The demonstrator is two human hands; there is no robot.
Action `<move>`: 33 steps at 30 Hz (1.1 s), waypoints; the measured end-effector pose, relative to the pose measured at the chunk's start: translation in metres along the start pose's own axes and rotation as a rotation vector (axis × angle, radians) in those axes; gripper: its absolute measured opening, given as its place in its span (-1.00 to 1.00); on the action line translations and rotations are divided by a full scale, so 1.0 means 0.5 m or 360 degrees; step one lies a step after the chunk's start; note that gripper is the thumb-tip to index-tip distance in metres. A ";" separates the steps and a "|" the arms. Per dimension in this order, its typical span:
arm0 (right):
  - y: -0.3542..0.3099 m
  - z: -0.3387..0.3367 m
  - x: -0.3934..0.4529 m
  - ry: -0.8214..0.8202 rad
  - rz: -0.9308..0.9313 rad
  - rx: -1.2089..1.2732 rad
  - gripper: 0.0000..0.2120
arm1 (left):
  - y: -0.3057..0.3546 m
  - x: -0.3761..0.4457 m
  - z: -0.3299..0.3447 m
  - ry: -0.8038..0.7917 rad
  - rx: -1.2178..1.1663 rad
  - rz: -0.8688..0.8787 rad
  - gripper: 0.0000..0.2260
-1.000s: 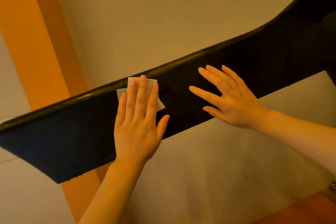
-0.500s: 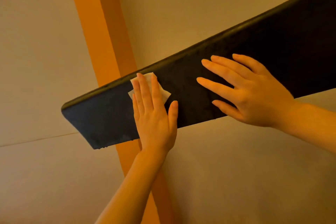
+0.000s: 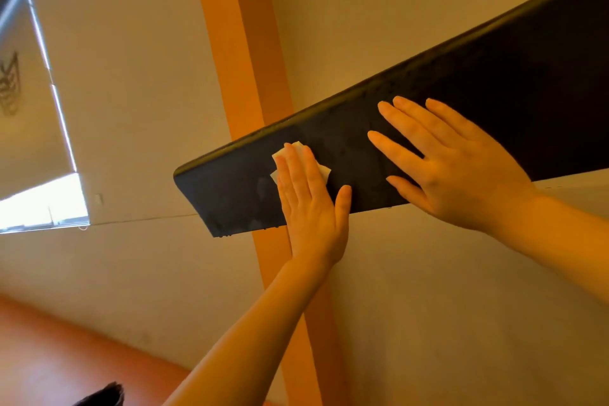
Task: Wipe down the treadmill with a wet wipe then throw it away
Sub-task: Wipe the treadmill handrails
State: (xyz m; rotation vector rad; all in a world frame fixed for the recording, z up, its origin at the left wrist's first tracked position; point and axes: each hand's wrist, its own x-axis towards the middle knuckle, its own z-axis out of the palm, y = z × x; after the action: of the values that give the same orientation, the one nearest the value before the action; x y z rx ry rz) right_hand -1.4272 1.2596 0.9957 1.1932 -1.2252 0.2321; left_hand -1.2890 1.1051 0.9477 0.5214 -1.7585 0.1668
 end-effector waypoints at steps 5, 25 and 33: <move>0.000 -0.005 -0.001 -0.0004 -0.0005 0.0022 -0.45 | 0.020 0.063 -0.014 0.0076 -0.0064 -0.0018 -0.34; 0.003 -0.005 -0.004 -0.0038 -0.0007 -0.0026 -0.44 | 0.039 0.034 -0.004 0.0052 -0.0078 0.0043 -0.36; 0.003 -0.005 -0.005 -0.0034 -0.0002 -0.0027 -0.45 | 0.035 -0.019 0.009 -0.0015 -0.0099 0.0148 -0.37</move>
State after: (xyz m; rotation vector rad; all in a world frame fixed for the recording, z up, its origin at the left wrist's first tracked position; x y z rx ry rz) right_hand -1.4277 1.2634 0.9951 1.1843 -1.2425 0.2083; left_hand -1.2990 1.1212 0.9402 0.3962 -1.7926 0.1746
